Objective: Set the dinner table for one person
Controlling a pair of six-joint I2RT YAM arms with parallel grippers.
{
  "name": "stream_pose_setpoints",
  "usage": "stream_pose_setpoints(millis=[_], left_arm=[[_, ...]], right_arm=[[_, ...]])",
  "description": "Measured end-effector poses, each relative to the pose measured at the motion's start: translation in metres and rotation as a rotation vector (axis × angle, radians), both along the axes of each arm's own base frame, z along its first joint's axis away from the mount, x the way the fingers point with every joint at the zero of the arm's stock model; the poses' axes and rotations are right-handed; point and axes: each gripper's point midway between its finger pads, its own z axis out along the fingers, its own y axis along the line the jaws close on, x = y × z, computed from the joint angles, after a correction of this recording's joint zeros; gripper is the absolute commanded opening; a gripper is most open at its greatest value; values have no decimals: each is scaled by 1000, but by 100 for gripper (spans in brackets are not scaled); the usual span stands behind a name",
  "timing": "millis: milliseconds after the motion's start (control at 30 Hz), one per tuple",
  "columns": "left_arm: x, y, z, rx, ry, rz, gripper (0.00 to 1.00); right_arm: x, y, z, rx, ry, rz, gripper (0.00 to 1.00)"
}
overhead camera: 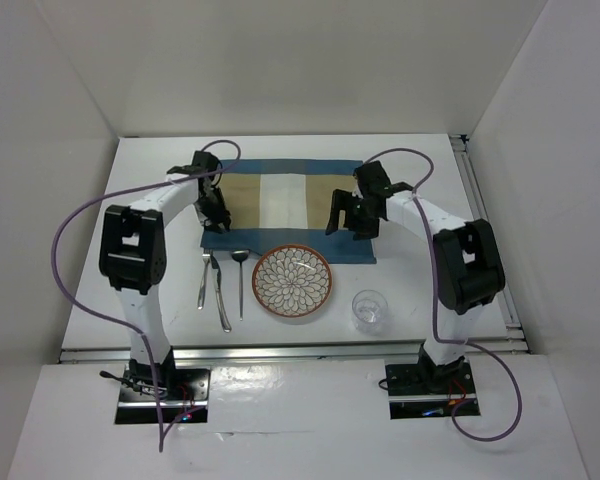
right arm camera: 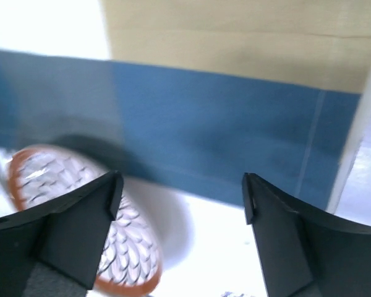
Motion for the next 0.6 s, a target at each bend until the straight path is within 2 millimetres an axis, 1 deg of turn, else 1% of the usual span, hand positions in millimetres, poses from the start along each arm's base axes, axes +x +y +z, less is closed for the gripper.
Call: stream_pose_setpoints(millis=[33, 67, 133, 167, 233, 267, 333, 400, 467, 600], left_arm=[[-6, 1, 8, 3, -6, 0, 44], [-13, 3, 17, 4, -17, 3, 55], [-27, 6, 38, 4, -50, 9, 56], [-35, 7, 51, 1, -76, 11, 56], [-45, 7, 71, -7, -124, 9, 56], [-50, 8, 77, -10, -146, 8, 56], [-63, 9, 82, -13, -157, 7, 55], [-75, 10, 80, -12, -149, 6, 55], [-84, 11, 75, -9, -126, 5, 53], [-92, 12, 68, -4, -99, 4, 52]], right_arm=[[-2, 4, 9, 16, -14, 14, 92], [-5, 9, 16, 31, -29, 35, 93], [-16, 18, 25, 53, -44, 85, 94], [-27, 24, 25, 60, -37, 117, 94], [-45, 34, 19, 67, -13, 174, 94], [-55, 39, 13, 66, 6, 205, 92], [-77, 43, 0, 52, 53, 249, 90], [-93, 45, -10, 35, 88, 282, 86], [-105, 48, -16, 24, 112, 309, 82], [-113, 52, -19, 36, 121, 347, 61]])
